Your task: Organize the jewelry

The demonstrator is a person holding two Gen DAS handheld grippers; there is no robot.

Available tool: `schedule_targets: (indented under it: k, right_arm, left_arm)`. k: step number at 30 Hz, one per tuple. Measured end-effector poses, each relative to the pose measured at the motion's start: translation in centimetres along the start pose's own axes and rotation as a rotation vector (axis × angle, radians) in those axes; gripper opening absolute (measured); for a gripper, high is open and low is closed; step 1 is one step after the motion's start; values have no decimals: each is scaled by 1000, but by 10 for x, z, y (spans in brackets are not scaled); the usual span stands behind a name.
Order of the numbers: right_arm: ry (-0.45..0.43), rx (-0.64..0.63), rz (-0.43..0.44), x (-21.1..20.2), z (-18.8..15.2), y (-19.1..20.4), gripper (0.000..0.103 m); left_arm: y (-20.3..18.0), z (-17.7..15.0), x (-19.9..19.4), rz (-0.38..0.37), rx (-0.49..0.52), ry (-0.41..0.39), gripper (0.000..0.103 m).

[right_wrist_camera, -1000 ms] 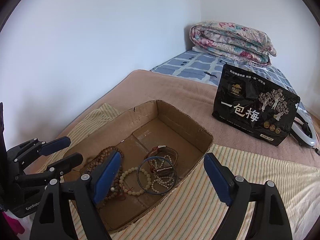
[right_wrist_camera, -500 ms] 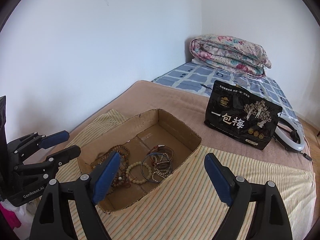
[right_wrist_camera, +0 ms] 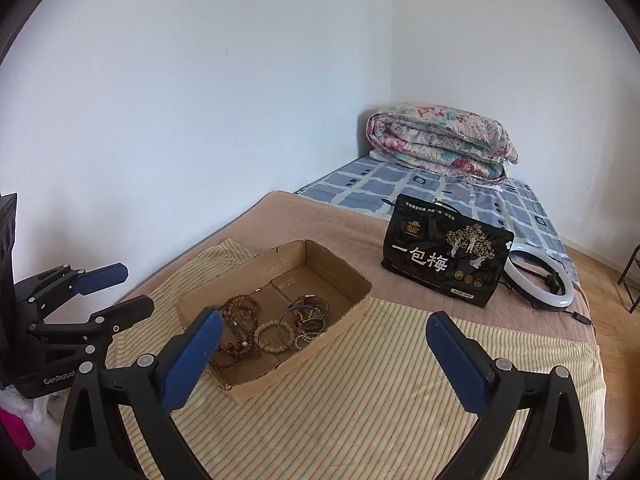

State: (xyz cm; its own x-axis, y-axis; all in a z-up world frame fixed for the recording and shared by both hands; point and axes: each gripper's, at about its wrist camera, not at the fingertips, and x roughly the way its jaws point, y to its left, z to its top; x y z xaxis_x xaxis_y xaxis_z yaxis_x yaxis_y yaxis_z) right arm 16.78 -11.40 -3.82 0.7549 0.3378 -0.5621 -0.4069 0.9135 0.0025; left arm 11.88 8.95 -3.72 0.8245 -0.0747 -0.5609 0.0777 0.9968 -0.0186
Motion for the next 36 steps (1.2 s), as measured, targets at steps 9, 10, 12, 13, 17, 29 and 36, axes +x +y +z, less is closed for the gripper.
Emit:
schedule_targets:
  k: [9, 10, 12, 13, 17, 29, 36]
  right_arm:
    - [-12, 14, -26, -32, -25, -21, 103]
    - [-13, 20, -25, -34, -28, -23, 103]
    - [-21, 38, -24, -39, -34, -28, 103]
    - [-26, 47, -26, -41, -36, -30, 103]
    - [-43, 73, -31, -49, -42, -39, 103]
    - [-54, 76, -52, -57, -52, -44, 103]
    - [-87, 97, -51, -65, -50, -42, 103]
  left_arm:
    - [-22, -5, -39, 27, -16, -34, 77]
    - [-24, -5, -43, 26, -16, -36, 77]
    - [-28, -5, -51, 31, -16, -44, 79]
    - [-30, -5, -54, 33, -17, -48, 81]
    - [-35, -7, -66, 48, -27, -68, 88]
    - [-47, -14, -81, 104, -14, -73, 102]
    - [-48, -14, -83, 112, -38, -75, 102]
